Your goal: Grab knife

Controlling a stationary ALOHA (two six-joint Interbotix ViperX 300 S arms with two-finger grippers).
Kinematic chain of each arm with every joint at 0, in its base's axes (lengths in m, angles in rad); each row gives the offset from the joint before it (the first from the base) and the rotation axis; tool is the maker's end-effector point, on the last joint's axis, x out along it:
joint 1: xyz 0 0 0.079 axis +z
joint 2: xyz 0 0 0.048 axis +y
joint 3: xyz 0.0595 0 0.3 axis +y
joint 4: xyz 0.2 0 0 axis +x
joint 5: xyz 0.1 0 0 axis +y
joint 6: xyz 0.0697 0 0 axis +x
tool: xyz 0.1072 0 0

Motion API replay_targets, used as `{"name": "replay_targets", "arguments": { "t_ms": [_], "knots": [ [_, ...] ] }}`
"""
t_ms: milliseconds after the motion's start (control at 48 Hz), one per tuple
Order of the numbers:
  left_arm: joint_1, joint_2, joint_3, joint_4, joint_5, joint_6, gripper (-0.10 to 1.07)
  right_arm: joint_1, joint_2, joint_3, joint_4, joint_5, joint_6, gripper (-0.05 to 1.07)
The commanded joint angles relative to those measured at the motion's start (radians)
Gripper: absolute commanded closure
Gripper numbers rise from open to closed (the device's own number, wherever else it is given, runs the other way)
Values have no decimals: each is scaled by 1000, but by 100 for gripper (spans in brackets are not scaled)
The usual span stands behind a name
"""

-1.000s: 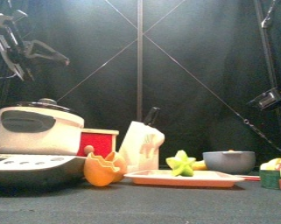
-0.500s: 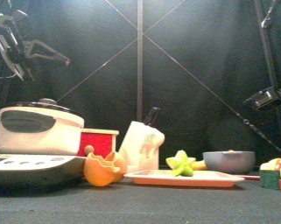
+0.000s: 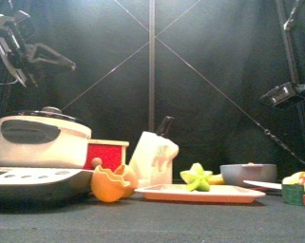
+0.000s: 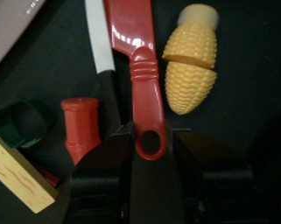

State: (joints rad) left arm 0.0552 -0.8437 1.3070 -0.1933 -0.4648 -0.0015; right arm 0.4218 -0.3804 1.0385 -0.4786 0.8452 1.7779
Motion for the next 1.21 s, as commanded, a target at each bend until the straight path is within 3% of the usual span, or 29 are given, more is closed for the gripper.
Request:
{"name": "replay_targets", "arguments": {
  "t_ms": [0,604,1188],
  "knots": [
    [2,5,-29,0,-11,0,89,2,-29,-15,-5,9,3,48],
    [3,5,-31,-2,-9,0,89,69,-48,-60,-8,17,3,48],
    [3,5,-29,-2,-9,0,89,97,-107,-61,-23,109,8,48]
  ]
}}
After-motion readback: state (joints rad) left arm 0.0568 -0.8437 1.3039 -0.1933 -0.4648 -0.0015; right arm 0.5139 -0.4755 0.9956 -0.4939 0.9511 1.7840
